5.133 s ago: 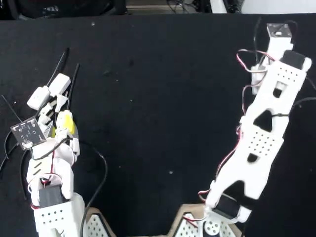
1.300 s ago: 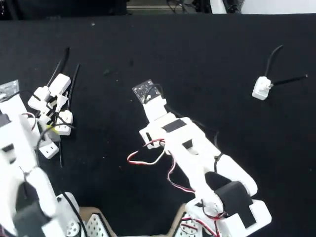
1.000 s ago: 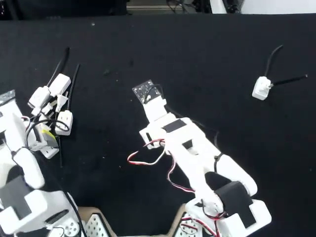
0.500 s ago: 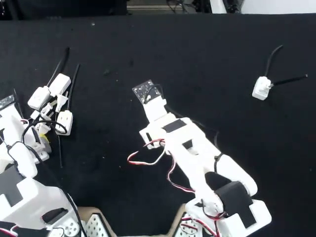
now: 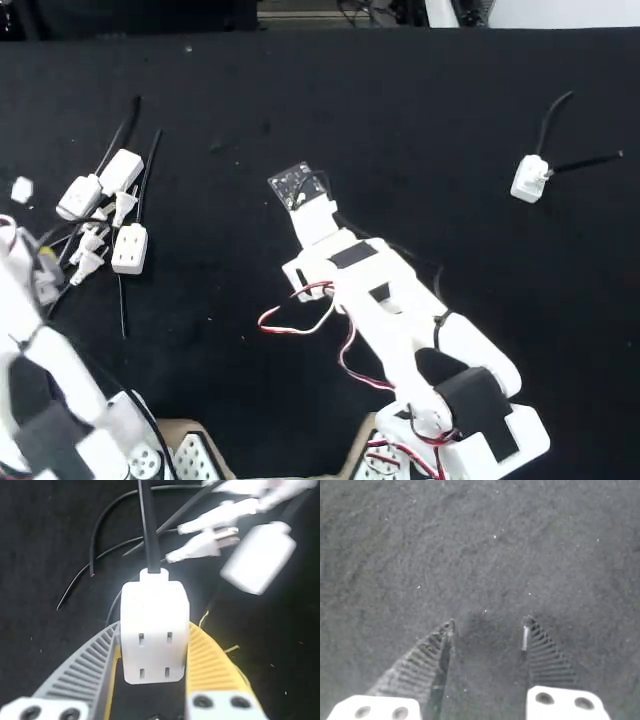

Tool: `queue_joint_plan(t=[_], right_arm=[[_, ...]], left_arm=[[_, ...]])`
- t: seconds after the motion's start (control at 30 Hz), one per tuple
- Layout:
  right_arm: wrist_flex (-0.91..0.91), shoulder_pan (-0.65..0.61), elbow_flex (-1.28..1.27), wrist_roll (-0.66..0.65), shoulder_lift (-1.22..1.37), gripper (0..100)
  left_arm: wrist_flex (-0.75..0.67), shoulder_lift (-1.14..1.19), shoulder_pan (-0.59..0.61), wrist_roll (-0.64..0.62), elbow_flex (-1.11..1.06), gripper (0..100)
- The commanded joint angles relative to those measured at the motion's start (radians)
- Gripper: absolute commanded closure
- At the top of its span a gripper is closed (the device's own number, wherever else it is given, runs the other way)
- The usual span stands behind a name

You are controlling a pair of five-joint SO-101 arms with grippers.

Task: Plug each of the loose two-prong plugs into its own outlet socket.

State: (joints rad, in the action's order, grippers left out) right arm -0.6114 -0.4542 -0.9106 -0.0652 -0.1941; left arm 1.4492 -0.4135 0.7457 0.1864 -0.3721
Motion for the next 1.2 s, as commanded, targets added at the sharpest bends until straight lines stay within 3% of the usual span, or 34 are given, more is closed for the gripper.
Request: queue_joint_plan(t=[0.0, 0.2, 0.37, 0.5, 0.6, 0.7, 0.97, 1.17], right_arm=[[-0.041, 0.117, 0.053, -0.002, -0.081, 79.7], [-0.029, 0.359, 0.059, 0.144, -0.134, 79.7], [0.023, 0.420, 0.056, 0.210, -0.101, 79.7], [0.021, 0.417, 0.064, 0.210, -0.074, 79.7], [0.023, 0.416, 0.064, 0.210, -0.074, 79.7], [0.023, 0.416, 0.064, 0.210, -0.076, 79.7], [0.021, 0.361, 0.059, 0.210, -0.071, 79.7], [0.015, 0.374, 0.062, 0.210, -0.079, 79.7]], left_arm=[[0.011, -0.130, -0.170, -0.014, 0.002, 97], [-0.041, -0.157, -0.539, -0.012, -0.136, 97], [-0.341, -0.157, -0.819, -0.009, -0.375, 97], [-0.560, -0.157, -0.929, -0.020, -0.545, 90], [-0.624, -0.158, -0.926, -0.120, -0.616, 77], [-0.612, -0.167, -0.862, -0.207, -0.616, 75], [-0.508, -0.157, -0.582, -0.129, -0.490, 78], [-0.620, -0.155, -0.605, -0.072, -0.631, 78]])
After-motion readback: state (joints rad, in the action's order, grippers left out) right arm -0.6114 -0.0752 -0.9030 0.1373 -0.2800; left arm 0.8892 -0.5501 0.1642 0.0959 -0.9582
